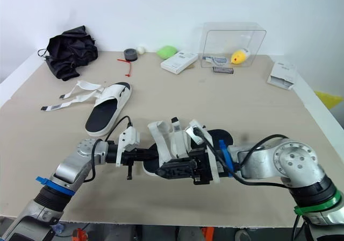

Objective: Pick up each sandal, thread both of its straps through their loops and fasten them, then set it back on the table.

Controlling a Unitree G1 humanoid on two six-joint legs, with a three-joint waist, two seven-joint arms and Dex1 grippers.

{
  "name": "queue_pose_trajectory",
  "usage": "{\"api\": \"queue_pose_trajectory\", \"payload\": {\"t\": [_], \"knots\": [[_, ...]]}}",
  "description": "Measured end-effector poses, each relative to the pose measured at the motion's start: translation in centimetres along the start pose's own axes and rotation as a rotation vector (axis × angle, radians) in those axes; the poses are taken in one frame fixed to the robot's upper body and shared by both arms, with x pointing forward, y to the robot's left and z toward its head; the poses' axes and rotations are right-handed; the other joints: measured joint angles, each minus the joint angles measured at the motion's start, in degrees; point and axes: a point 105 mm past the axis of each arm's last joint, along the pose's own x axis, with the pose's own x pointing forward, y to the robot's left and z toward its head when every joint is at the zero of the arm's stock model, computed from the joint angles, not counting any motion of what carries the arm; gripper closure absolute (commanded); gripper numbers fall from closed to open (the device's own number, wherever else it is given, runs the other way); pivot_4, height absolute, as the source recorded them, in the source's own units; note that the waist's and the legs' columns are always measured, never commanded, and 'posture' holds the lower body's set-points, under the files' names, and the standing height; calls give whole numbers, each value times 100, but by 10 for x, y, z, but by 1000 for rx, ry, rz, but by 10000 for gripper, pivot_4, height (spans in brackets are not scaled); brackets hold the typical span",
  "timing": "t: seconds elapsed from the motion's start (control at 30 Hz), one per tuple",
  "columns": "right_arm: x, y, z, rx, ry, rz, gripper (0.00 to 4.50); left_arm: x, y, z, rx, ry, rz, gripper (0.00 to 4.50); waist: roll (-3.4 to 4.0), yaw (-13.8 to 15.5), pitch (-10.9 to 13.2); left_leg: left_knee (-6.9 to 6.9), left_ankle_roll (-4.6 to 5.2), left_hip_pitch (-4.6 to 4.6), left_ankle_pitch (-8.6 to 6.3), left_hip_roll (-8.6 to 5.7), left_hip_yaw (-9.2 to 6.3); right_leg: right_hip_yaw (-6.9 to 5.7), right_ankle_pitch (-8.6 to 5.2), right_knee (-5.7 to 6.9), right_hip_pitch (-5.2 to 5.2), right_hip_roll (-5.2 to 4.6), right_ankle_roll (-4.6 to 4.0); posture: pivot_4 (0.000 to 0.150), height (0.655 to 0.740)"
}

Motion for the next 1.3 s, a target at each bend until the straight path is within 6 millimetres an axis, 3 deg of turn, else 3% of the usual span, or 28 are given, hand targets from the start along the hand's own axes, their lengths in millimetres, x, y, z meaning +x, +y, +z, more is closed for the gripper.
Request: {"api": "queue_pose_trajectory", "payload": {"t": [0.1,0.23,0.53,0.7,1.0,1.1,1.3], "knots": [[-5,7,15,-63,-17,11,191,0,0,0,-1,0,1,45000,-6,0,3,0,0,2,0,2,-2,-1,-10,-1,1,-2,-19,1500,7400],[-9,-8,32,-44,-33,-55,191,0,0,0,1,-1,0,45000,-6,2,3,0,0,2,0,1,3,3,-4,-1,-1,-12,-37,1500,7400],[3,-53,40,-55,49,-230,191,1,0,1,3,-2,-6,45000,-3,10,3,-3,0,-6,-1,-6,1,-3,1,-1,-6,-11,-17,1500,7400],[11,-54,48,-88,89,-213,191,1,0,1,2,-3,-5,45000,1,11,5,-3,0,-6,-1,-7,-2,-6,3,-1,-5,-11,-14,1500,7400],[29,-55,41,-92,166,-173,191,1,-1,1,1,-7,5,45000,1,10,4,-3,0,-6,-1,-9,-4,-9,4,0,-4,-11,-12,1500,7400],[29,-58,42,-90,162,-184,12229,1,-1,1,1,-7,6,45000,1,9,4,-3,0,-6,-1,-11,-2,-8,5,0,-5,-12,-11,1500,7400],[24,-61,46,-86,148,-197,42216,1,-1,1,2,-8,8,45000,1,9,4,-3,0,-6,-1,-13,-3,-9,5,0,-4,-11,-10,1500,7400]]}}
